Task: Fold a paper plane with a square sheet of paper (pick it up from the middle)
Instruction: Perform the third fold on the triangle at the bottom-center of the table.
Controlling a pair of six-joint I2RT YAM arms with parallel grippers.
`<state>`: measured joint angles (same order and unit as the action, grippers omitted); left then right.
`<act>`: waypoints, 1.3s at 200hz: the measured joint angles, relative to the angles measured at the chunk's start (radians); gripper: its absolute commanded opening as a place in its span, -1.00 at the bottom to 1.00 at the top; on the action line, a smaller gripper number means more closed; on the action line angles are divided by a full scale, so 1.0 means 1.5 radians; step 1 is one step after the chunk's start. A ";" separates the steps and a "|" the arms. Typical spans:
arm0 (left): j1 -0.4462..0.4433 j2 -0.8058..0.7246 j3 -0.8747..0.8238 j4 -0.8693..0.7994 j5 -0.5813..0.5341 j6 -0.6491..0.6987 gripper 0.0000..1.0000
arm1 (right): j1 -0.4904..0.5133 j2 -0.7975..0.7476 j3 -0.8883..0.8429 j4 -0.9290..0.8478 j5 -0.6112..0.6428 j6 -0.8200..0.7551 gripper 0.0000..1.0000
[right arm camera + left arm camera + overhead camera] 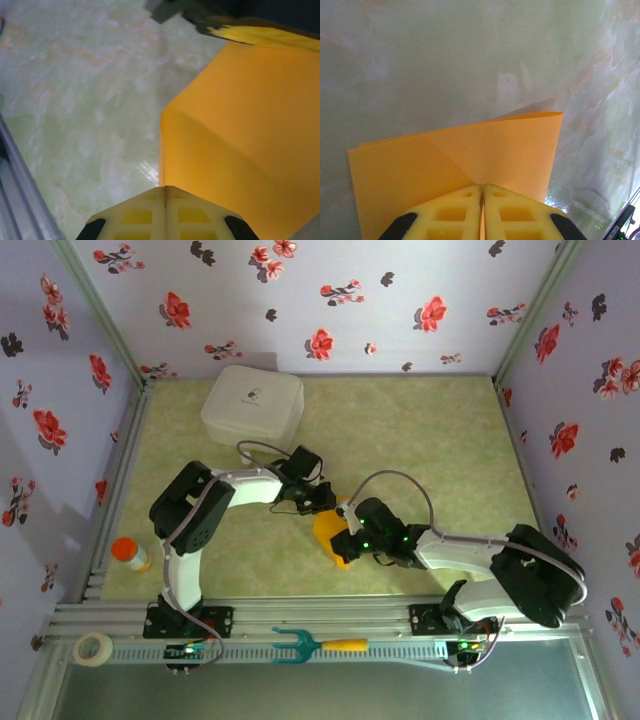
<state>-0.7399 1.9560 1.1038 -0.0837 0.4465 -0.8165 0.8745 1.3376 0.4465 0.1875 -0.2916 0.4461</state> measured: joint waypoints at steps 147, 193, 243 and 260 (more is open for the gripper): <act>0.000 -0.004 -0.008 0.008 -0.004 0.000 -0.78 | -0.044 0.029 0.033 -0.084 0.026 0.036 -0.96; 0.000 -0.005 -0.009 0.010 -0.005 0.000 -0.78 | -0.044 0.031 0.046 -0.109 0.048 0.038 -0.96; 0.000 -0.005 -0.009 0.010 -0.006 0.000 -0.78 | -0.044 0.034 0.054 -0.127 0.060 0.038 -0.96; 0.000 -0.005 -0.009 0.010 -0.005 0.000 -0.78 | -0.044 0.038 0.060 -0.129 0.060 0.038 -0.96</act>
<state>-0.7399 1.9488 1.0901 -0.0685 0.4385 -0.8169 0.8082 1.3949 0.5365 -0.0063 -0.2012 0.5030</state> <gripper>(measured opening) 0.109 0.060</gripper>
